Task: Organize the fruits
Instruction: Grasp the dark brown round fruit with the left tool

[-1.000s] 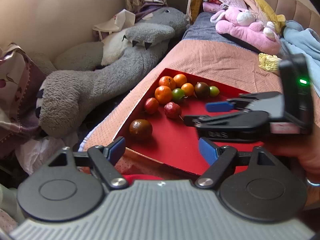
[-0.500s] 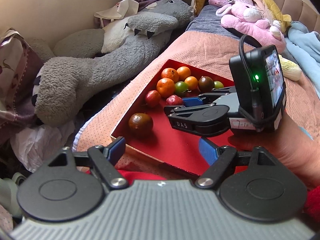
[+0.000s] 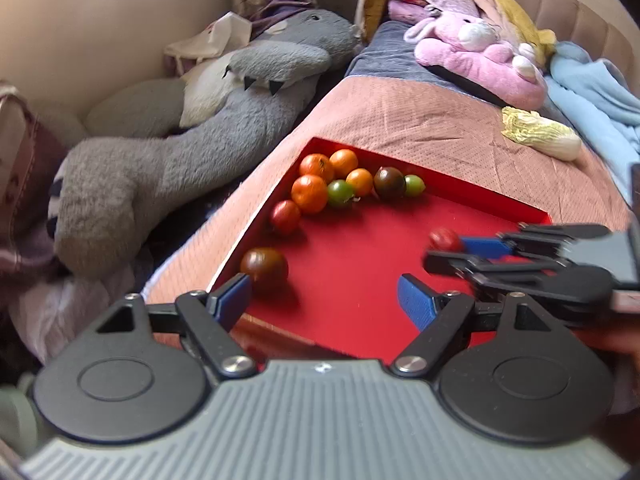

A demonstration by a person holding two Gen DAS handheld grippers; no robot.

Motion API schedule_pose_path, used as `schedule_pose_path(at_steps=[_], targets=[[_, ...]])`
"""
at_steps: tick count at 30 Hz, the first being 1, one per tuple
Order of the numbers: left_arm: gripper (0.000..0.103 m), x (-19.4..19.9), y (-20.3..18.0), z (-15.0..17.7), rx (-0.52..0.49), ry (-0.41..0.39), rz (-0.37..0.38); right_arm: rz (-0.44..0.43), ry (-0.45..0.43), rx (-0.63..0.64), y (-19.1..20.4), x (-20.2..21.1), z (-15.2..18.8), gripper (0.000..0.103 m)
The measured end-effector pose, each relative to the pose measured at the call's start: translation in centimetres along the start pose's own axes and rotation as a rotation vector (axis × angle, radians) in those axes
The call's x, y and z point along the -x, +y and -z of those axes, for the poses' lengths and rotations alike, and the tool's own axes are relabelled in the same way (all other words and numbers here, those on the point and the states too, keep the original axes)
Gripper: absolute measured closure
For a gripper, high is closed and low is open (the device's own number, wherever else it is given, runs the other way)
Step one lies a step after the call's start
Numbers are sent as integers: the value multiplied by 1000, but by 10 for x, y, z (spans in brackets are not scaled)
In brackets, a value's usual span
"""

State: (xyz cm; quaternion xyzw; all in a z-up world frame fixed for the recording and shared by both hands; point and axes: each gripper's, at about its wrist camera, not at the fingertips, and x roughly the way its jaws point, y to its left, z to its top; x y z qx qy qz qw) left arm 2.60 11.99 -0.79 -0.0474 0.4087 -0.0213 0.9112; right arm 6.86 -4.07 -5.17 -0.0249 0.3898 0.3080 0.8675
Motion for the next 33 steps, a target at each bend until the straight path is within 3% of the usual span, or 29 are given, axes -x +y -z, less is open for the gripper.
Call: schedule_pose_path(at_steps=[1,3,12,23,33], targets=[[28,-2,0,-3,-14,-1,5,-7,-4,-12,0,6,3,67],[30,-10,2,-10,-30,26,1,-25,-4,-33,-2,13,9,67],[54,-46,30,-21,39,212,36,-44,1,-55,8,26,10,67],[53,-72,38,-28,5,335,-66,-61,-6,-78,7,33,6,67],[54,-98,39,-38,-53,426,-42,-41,-9,-106,-3,42,10,67]])
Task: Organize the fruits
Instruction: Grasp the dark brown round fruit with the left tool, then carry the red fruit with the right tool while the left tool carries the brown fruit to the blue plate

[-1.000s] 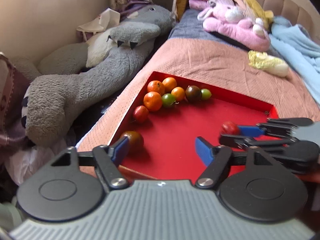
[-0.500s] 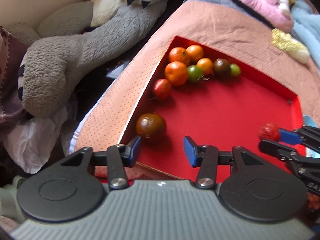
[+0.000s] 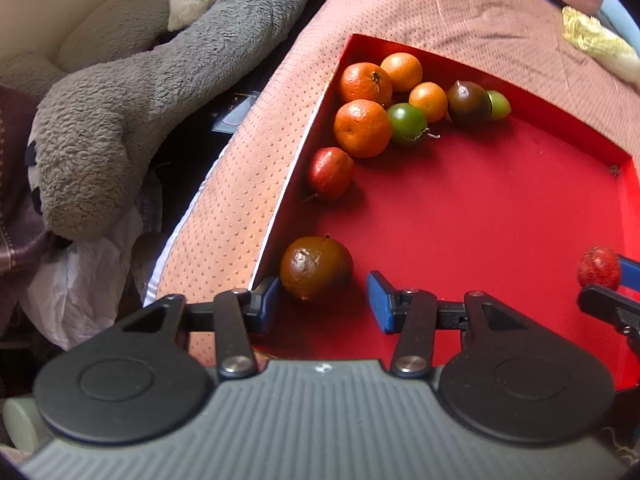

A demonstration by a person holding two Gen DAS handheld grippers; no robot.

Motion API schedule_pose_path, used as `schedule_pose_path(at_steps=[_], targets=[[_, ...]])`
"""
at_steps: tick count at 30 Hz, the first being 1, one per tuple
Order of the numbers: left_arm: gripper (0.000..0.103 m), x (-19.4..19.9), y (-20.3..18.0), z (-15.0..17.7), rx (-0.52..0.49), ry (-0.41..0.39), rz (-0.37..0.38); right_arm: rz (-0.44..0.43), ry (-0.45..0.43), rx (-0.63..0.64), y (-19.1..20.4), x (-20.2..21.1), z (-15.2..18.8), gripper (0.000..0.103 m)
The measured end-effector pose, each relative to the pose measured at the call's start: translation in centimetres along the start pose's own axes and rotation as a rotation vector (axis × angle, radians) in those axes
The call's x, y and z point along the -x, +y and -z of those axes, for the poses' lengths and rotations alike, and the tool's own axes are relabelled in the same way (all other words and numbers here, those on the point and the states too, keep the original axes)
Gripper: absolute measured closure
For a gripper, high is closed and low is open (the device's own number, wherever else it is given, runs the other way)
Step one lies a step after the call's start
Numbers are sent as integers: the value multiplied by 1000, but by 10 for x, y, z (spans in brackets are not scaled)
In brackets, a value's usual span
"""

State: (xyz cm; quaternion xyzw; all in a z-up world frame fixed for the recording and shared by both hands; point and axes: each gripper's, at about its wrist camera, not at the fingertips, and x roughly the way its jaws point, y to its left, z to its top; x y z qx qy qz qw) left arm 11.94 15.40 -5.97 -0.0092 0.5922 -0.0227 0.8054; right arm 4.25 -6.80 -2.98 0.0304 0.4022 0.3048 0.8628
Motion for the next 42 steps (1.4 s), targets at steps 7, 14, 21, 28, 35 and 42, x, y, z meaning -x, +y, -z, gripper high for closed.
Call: schedule_pose_path(at_steps=[7,14,21,28,35,42], targets=[[63,3,-3,1,-17,-20,-39,14,-8,-9,-5,8,4,67],[64,25,-27,8,-85,-130,-160,46,-23,-29,-16,25,15,67],[64,46,-68,16,-99,-228,-137,88,-22,-59,-30,45,33,67],[64,47,-117,28,-122,-253,-48,128,-46,-89,-43,67,47,67],[64,47,-172,37,-177,-260,52,211,-58,-130,-74,98,63,66],[64,46,-227,38,-227,-250,160,340,-47,-191,-121,119,83,66]])
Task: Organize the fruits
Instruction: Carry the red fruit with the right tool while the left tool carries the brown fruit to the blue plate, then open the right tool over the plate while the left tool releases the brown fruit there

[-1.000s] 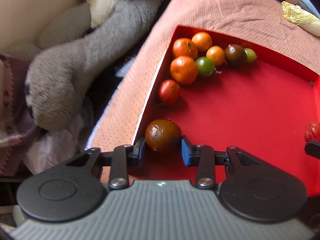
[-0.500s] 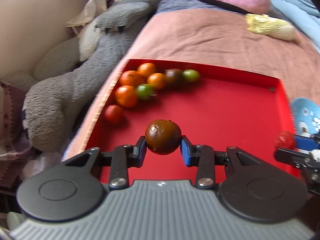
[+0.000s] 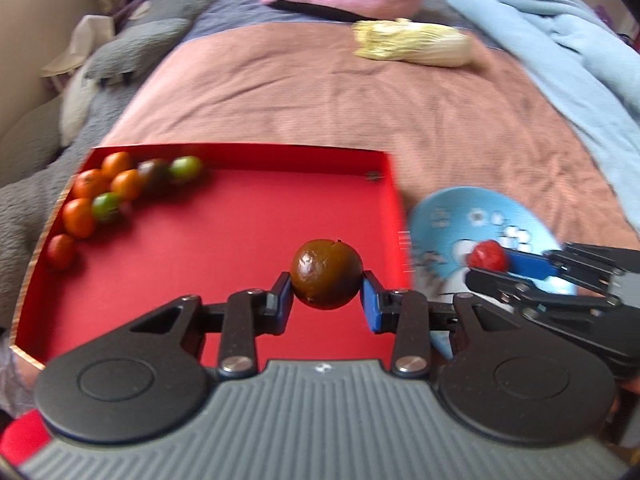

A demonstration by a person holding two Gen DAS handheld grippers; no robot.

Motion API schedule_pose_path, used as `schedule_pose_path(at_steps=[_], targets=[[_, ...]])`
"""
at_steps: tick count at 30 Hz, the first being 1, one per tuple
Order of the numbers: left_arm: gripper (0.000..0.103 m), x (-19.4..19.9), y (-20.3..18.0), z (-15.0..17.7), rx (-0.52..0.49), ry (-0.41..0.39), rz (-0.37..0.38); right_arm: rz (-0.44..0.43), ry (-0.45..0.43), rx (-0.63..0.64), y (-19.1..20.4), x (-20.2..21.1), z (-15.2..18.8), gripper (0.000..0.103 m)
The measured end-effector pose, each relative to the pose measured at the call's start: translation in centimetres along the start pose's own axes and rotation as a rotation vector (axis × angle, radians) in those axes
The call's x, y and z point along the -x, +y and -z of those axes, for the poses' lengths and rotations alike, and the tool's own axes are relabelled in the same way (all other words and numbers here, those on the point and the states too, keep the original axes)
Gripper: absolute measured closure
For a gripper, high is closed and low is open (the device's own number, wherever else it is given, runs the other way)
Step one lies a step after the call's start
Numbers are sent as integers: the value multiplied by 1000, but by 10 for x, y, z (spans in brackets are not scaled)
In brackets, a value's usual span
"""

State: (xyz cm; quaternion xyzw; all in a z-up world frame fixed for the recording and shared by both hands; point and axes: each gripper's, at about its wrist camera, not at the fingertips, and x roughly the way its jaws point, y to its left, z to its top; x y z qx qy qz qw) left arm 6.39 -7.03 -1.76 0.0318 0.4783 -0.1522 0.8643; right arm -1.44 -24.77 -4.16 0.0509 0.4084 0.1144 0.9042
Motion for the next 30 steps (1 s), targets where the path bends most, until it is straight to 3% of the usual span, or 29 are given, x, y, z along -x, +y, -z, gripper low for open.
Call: schedule_pose_path(at_steps=[8,9,12,16,20,23,30], targets=[[64,-23,-53,8,-59,40,76,118,35,-29,-48,-16,5,66],[64,-26,-59,10,-74,40,52,127,36,-25,-51,-17,5,66],[64,-31,-68,16,-121,24,5,137,37,-31,-56,-20,4,66],[64,-25,-62,15,-65,3,16,135,34,-39,-58,-23,2,66],[64,-12,-71,13,-86,-64,43,131,16,-47,-58,-21,0,66],[64,-17,-82,14,-98,-24,116,132,7,-45,-59,-19,-3,66],[64,-47,-100,38,-143,68,92,118,28,-20,-53,-23,-2,66]])
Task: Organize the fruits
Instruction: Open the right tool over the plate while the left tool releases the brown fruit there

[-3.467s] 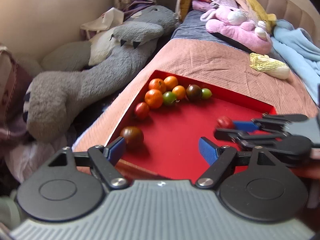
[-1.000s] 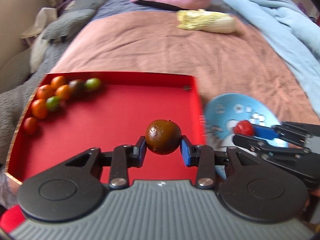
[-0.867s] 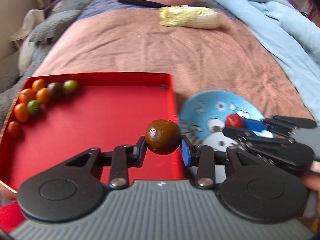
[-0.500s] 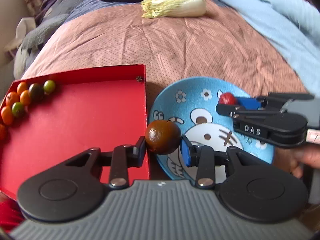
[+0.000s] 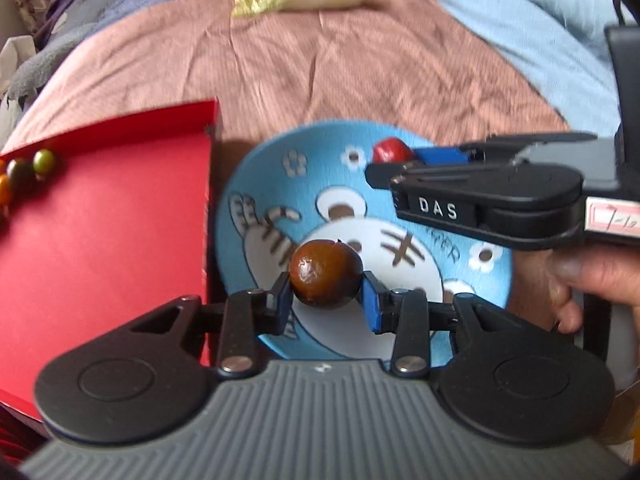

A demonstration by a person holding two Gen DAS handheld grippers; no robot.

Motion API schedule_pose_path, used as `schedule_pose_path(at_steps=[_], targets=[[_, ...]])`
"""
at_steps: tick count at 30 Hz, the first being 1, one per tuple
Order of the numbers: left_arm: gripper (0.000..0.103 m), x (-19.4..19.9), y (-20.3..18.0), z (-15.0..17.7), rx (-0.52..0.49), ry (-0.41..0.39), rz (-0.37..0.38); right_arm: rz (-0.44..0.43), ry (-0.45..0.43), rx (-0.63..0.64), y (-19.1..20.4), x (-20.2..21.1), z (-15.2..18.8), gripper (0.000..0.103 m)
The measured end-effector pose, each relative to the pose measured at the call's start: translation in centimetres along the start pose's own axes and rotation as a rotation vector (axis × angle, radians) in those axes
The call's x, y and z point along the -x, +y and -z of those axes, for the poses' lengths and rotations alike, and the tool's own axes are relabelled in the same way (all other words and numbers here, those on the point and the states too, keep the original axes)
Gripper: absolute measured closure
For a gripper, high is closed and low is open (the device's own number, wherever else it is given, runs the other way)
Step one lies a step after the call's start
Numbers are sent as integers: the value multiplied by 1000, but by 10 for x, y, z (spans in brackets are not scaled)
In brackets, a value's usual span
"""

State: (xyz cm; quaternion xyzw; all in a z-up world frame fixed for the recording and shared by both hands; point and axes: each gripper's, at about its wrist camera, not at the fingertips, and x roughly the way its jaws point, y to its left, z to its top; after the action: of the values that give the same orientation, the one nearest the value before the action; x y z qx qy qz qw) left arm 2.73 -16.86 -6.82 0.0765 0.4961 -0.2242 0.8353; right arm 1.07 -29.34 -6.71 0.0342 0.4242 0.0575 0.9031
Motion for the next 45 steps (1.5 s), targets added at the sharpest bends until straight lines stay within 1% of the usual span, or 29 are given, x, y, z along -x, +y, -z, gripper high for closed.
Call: schedule_pose_path(at_steps=[4,12,13,14,15,16,17,18,25,31,39,45], targets=[[63,-1,-2,4,-20,-4,-1,-14,18,9,8,-7,3,66],[62,-1,-6,4,-25,1,0,-21,35,1,13,-15,3,66],[56,-1,-5,4,-27,1,0,-24,34,-5,13,-15,2,64],[52,1,-5,4,-27,-4,-3,-27,32,-11,13,-14,2,61],[42,3,-5,5,-25,-13,-8,-26,30,-14,12,-13,2,57],[36,5,-4,4,-24,-23,-9,-21,26,-16,13,-11,1,47],[35,8,-3,4,-23,-32,-9,-20,19,-19,12,-9,1,39],[35,10,-3,4,-24,-35,-8,-22,12,-23,12,-7,0,37],[35,23,2,6,-27,-53,2,-27,-38,-35,15,15,-1,37],[35,39,11,8,-31,-92,-32,-21,-86,-64,17,33,-7,36],[35,52,43,7,50,-122,-83,-42,-121,-24,42,47,-19,35],[35,59,70,9,116,-137,-116,-62,-116,17,65,47,-23,35]])
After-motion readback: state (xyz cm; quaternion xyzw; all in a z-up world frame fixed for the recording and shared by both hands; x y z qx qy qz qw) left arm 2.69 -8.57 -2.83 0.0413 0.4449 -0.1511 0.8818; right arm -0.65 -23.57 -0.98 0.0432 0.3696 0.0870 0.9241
